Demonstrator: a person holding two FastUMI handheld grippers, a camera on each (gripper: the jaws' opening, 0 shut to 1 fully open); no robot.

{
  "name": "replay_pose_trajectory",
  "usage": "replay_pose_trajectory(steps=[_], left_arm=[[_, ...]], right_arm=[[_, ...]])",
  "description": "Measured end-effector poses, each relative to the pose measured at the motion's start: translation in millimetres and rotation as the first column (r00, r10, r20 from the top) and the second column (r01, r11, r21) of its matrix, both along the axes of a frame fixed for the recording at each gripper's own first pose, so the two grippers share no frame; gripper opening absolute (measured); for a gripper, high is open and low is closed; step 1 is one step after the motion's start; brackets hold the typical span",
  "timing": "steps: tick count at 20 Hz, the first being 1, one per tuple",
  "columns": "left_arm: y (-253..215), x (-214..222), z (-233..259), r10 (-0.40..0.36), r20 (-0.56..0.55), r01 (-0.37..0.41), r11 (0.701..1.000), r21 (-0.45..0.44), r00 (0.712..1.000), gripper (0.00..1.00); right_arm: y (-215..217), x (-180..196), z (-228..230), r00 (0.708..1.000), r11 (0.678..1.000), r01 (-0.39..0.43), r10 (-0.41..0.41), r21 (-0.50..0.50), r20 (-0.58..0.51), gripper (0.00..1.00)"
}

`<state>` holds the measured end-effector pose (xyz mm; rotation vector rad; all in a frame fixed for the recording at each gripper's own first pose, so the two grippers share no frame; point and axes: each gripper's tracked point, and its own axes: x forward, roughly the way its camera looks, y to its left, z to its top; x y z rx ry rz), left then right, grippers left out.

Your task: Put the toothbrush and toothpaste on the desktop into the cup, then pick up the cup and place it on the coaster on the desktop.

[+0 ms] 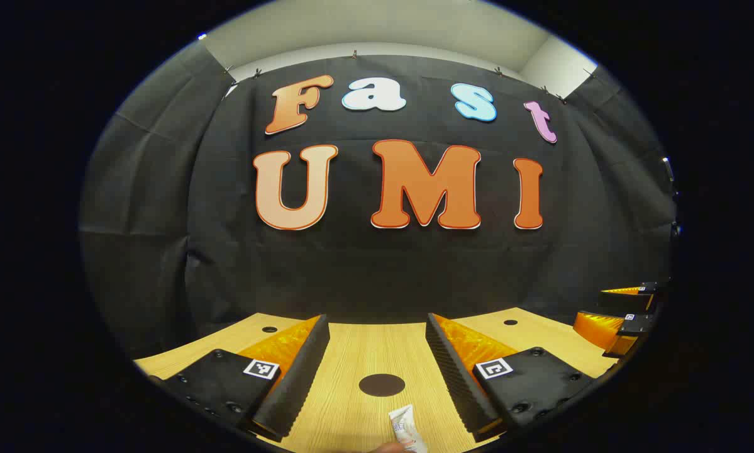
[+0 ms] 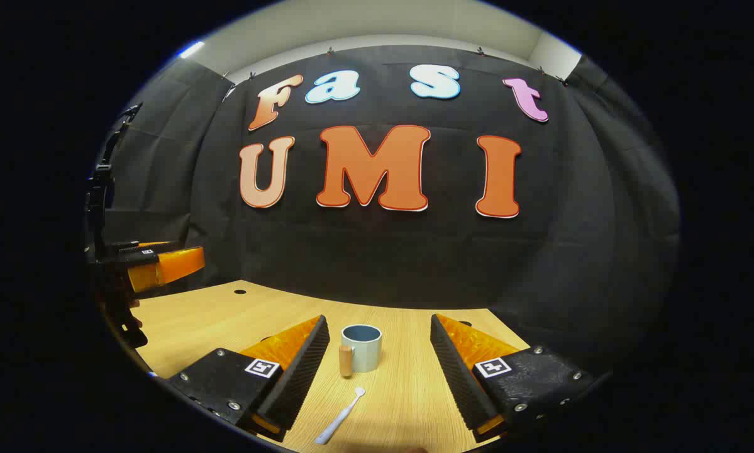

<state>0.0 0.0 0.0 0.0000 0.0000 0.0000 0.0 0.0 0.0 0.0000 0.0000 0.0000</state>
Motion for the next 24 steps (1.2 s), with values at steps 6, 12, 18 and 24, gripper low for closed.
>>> replay_pose_trajectory(steps=[6,12,18,24], left_arm=[[-3,3,-5,-0.012,-0.016,0.012,1.000,0.026,1.000,0.98],[-15,9,-9,-0.029,-0.032,0.031,0.999,0.044,0.999,0.98],[-19,15,-36,-0.047,-0.140,0.052,0.998,0.030,0.989,0.98],[-27,17,-76,-0.090,-0.303,0.093,0.996,-0.007,0.949,0.98]], right_arm=[[7,-1,-5,1.000,1.000,-0.013,0.013,-0.002,-0.025,0.97],[13,2,-13,0.997,0.999,-0.030,0.032,0.026,-0.065,0.97],[11,6,-32,0.990,0.999,-0.027,0.033,0.045,-0.136,0.94],[15,7,-66,0.963,0.995,-0.036,0.059,0.091,-0.262,0.93]])
